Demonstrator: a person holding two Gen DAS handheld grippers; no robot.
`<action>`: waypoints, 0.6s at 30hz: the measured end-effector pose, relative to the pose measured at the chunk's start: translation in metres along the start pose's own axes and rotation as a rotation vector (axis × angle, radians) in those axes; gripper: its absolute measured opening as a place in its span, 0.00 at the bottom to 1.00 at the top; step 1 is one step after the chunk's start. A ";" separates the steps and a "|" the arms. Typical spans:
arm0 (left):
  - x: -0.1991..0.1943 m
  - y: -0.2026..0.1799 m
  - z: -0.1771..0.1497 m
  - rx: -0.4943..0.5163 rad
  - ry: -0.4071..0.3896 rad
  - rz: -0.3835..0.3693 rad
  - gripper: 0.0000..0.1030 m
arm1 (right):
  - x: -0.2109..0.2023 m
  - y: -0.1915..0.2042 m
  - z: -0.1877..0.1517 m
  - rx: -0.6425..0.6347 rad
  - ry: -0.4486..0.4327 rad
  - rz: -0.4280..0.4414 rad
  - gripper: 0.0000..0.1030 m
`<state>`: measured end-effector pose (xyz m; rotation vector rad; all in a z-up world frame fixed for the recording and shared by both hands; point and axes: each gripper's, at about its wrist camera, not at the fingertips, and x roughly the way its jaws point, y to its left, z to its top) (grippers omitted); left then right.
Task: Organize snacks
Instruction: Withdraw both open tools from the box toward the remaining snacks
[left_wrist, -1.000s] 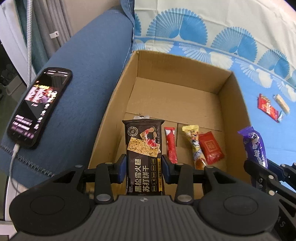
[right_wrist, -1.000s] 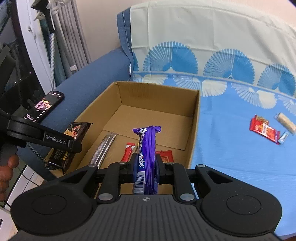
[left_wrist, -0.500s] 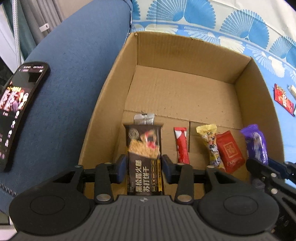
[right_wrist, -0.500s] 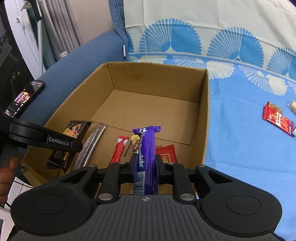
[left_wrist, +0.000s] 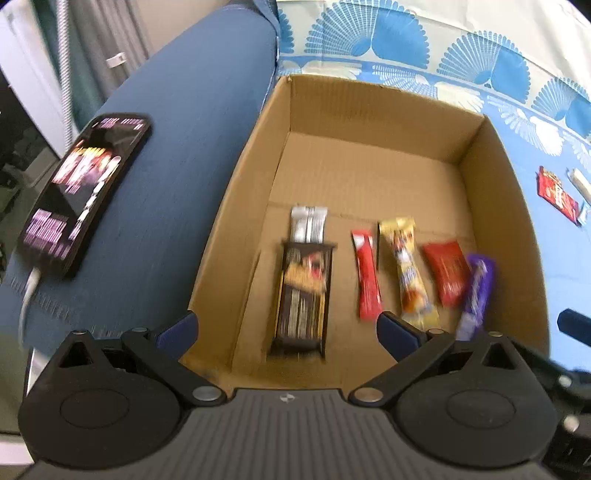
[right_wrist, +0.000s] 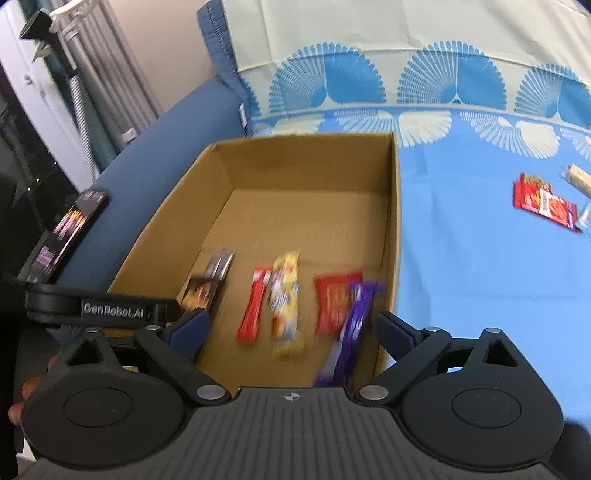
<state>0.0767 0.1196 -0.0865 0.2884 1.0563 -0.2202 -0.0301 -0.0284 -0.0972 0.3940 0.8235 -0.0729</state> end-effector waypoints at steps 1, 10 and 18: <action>-0.007 -0.001 -0.007 0.002 -0.002 -0.001 1.00 | -0.009 0.003 -0.007 0.000 0.002 0.000 0.95; -0.073 -0.002 -0.062 -0.012 -0.051 0.002 1.00 | -0.090 0.021 -0.043 -0.030 -0.136 -0.036 0.99; -0.113 -0.009 -0.098 -0.007 -0.114 0.005 1.00 | -0.136 0.024 -0.070 -0.049 -0.210 -0.036 0.99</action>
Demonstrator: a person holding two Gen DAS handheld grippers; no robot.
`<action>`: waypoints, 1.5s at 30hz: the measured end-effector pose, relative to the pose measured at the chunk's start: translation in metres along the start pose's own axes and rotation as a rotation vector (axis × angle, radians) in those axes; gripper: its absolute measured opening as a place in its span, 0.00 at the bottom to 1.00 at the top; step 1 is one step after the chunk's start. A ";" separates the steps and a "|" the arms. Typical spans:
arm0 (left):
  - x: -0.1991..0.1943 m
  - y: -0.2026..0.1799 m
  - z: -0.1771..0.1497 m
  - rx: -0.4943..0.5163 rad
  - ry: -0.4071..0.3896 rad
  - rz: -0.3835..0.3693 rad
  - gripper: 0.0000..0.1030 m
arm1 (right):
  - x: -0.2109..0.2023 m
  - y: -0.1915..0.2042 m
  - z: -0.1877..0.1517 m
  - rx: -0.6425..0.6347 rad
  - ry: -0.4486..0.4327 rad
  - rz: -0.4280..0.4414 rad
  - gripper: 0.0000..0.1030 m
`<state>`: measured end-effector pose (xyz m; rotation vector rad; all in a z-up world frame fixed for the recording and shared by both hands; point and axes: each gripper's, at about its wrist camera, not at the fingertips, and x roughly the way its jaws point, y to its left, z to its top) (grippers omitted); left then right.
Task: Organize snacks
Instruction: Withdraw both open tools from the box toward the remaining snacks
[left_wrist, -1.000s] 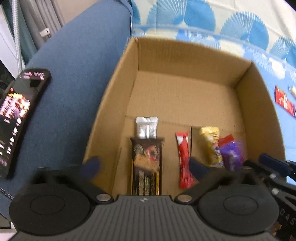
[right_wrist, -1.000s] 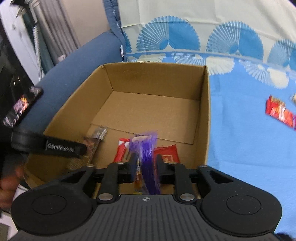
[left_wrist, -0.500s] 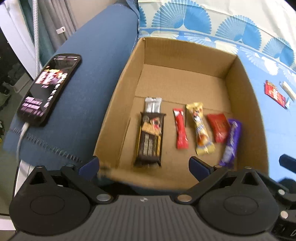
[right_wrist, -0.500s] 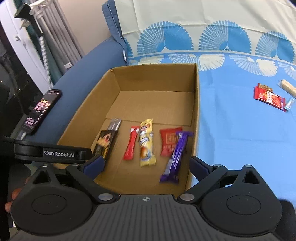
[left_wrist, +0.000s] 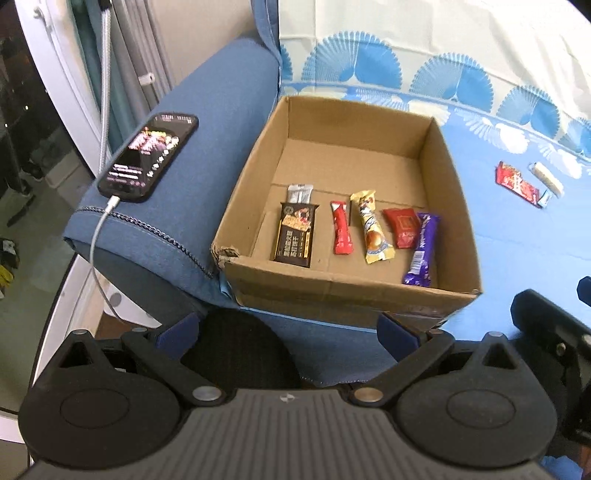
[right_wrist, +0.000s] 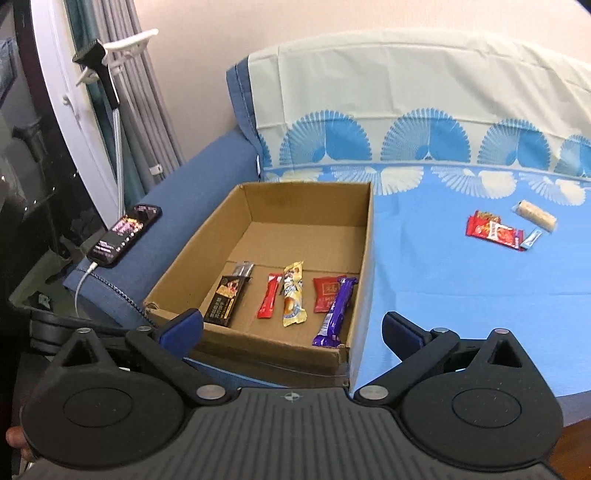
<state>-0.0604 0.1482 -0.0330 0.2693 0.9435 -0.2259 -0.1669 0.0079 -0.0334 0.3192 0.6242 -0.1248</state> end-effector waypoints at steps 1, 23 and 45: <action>-0.003 0.000 -0.001 0.003 -0.008 -0.001 1.00 | -0.005 -0.001 -0.001 0.002 -0.011 -0.002 0.99; -0.053 -0.013 -0.024 0.050 -0.102 0.000 1.00 | -0.061 0.000 -0.015 -0.031 -0.132 0.015 0.99; -0.030 -0.036 -0.013 0.094 -0.016 0.017 1.00 | -0.044 -0.026 -0.018 0.036 -0.096 0.045 0.99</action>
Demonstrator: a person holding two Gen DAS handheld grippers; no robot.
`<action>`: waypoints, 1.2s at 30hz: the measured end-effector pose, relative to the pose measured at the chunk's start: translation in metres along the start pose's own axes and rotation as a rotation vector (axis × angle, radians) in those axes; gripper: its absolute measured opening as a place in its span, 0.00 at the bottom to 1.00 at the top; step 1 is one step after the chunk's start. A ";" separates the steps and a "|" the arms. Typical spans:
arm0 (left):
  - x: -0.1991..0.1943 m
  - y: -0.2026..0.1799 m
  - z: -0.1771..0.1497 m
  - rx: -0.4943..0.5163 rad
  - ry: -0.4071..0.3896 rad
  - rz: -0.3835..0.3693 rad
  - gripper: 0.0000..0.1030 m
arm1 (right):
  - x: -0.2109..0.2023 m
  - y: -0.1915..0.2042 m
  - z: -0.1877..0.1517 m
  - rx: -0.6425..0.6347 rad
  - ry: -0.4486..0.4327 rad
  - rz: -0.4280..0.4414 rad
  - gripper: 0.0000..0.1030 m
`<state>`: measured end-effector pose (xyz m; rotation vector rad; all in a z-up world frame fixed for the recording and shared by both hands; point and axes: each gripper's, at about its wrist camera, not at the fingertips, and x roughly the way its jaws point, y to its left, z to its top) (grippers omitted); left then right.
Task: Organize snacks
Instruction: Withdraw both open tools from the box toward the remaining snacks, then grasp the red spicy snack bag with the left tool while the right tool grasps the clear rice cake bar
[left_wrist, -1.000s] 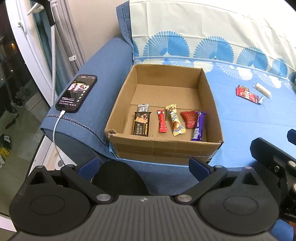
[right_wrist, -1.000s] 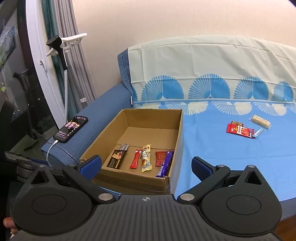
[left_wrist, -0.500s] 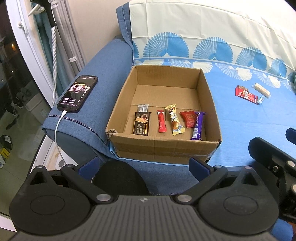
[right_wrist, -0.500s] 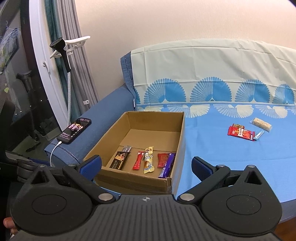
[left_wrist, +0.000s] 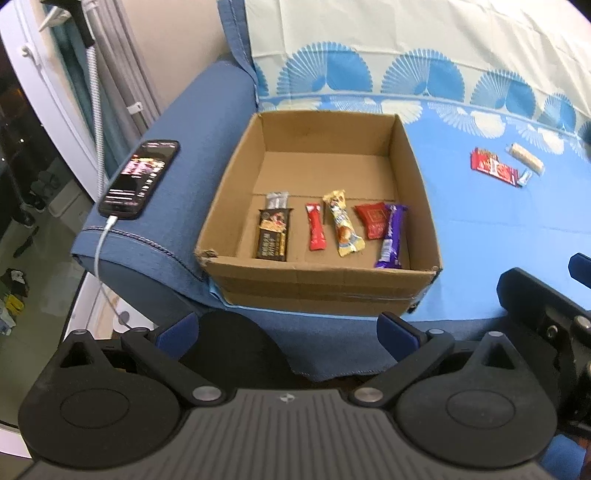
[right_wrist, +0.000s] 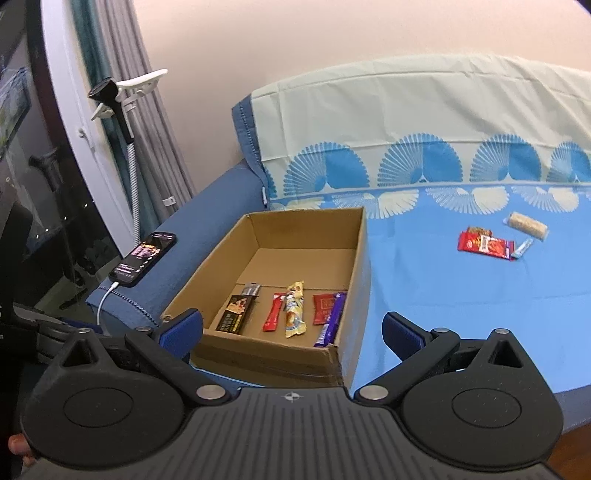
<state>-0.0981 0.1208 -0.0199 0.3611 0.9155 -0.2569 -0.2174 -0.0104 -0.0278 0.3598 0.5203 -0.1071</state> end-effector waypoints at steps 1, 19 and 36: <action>0.003 -0.003 0.003 0.006 0.007 -0.002 1.00 | 0.001 -0.004 0.000 0.009 0.001 -0.004 0.99; 0.092 -0.209 0.162 0.056 0.157 -0.231 1.00 | 0.001 -0.216 0.018 0.253 -0.086 -0.390 0.99; 0.363 -0.441 0.306 -0.226 0.433 -0.246 1.00 | 0.146 -0.456 0.071 0.272 -0.039 -0.597 0.99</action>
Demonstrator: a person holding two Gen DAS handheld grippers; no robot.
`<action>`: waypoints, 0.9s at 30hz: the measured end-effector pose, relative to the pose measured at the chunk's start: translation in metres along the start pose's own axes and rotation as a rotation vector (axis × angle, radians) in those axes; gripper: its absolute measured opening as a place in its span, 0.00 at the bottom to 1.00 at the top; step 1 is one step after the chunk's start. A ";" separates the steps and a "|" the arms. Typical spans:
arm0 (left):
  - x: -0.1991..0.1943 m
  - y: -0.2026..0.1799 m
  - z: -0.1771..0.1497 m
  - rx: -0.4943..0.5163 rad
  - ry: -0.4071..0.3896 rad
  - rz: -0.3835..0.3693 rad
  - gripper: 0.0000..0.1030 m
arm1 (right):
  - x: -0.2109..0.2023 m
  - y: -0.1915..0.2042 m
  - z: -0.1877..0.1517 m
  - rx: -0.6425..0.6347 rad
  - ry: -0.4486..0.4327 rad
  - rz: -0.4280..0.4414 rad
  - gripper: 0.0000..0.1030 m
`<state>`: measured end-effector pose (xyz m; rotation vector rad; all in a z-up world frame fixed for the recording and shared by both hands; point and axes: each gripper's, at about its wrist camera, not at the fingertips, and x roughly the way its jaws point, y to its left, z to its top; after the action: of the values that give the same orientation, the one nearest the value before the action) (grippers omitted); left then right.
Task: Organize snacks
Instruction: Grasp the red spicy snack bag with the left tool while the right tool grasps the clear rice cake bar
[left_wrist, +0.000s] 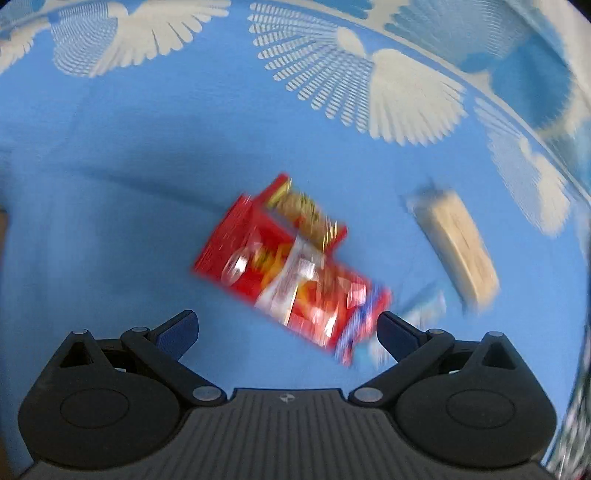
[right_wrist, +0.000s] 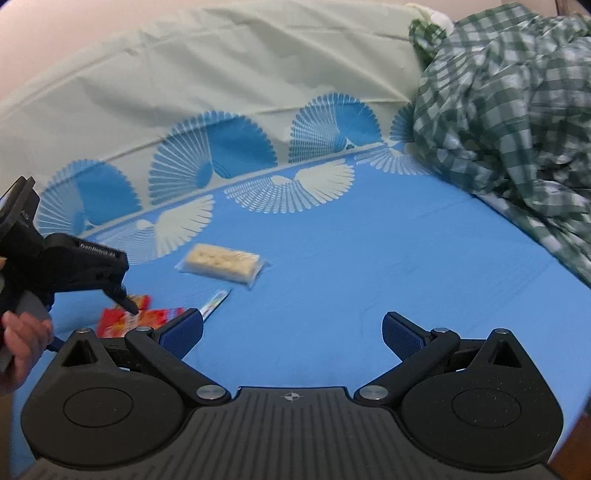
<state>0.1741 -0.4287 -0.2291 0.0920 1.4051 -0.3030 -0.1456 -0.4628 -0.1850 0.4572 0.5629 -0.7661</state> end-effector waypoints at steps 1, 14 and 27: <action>0.010 -0.003 0.007 -0.016 0.005 0.013 1.00 | 0.015 0.000 0.002 -0.006 0.005 -0.001 0.99; 0.030 0.036 -0.004 0.286 -0.037 0.115 1.00 | 0.181 0.039 0.046 -0.274 0.082 0.204 0.99; -0.005 0.062 0.000 0.339 -0.076 0.054 0.48 | 0.218 0.092 0.041 -0.479 0.162 0.230 0.37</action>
<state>0.1903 -0.3683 -0.2317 0.3923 1.2629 -0.4934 0.0640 -0.5404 -0.2733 0.1347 0.8043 -0.3566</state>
